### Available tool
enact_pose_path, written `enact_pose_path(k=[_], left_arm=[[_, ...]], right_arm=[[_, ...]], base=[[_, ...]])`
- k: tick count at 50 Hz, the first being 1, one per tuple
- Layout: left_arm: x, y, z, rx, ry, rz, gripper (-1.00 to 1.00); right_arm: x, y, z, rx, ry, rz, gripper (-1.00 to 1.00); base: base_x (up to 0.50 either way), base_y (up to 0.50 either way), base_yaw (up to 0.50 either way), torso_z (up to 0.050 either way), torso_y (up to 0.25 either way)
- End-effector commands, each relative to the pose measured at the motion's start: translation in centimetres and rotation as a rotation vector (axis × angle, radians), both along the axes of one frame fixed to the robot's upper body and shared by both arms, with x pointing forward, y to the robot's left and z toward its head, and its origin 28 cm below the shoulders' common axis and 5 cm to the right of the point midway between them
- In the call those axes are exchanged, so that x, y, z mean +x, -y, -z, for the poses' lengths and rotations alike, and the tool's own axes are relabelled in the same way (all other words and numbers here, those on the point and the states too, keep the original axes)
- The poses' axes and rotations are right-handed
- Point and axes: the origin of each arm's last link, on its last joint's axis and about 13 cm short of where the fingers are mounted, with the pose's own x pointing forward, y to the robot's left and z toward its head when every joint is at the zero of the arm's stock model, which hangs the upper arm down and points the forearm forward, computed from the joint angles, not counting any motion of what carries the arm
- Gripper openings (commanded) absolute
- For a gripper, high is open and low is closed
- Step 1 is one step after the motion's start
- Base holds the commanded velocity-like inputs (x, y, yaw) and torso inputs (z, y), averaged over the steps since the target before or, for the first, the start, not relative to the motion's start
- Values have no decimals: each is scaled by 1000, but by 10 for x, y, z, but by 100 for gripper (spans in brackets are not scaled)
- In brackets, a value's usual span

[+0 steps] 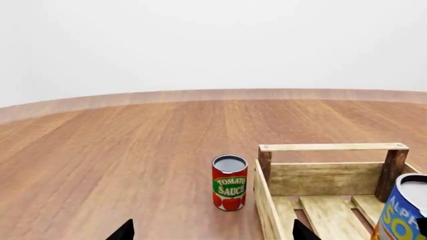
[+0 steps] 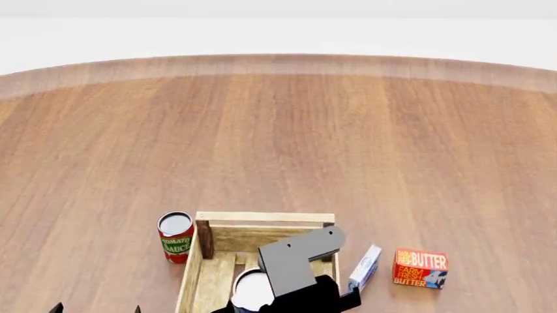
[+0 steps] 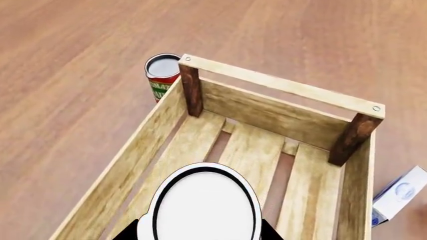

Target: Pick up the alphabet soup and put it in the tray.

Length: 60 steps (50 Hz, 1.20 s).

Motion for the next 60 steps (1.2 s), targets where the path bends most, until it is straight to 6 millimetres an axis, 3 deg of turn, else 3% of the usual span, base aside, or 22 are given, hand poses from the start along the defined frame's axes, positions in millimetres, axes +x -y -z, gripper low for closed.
enact_pose_path(k=[1,60], left_arm=[[0,0,0,-1,0,0,100],[0,0,0,-3,0,-1,100]], right_arm=[[3,-1,1,-7,12,-15,-100],[4,-6,21,-22,-36,-26,-100]], base=[[0,0,0,0,0],[0,0,0,0,1]])
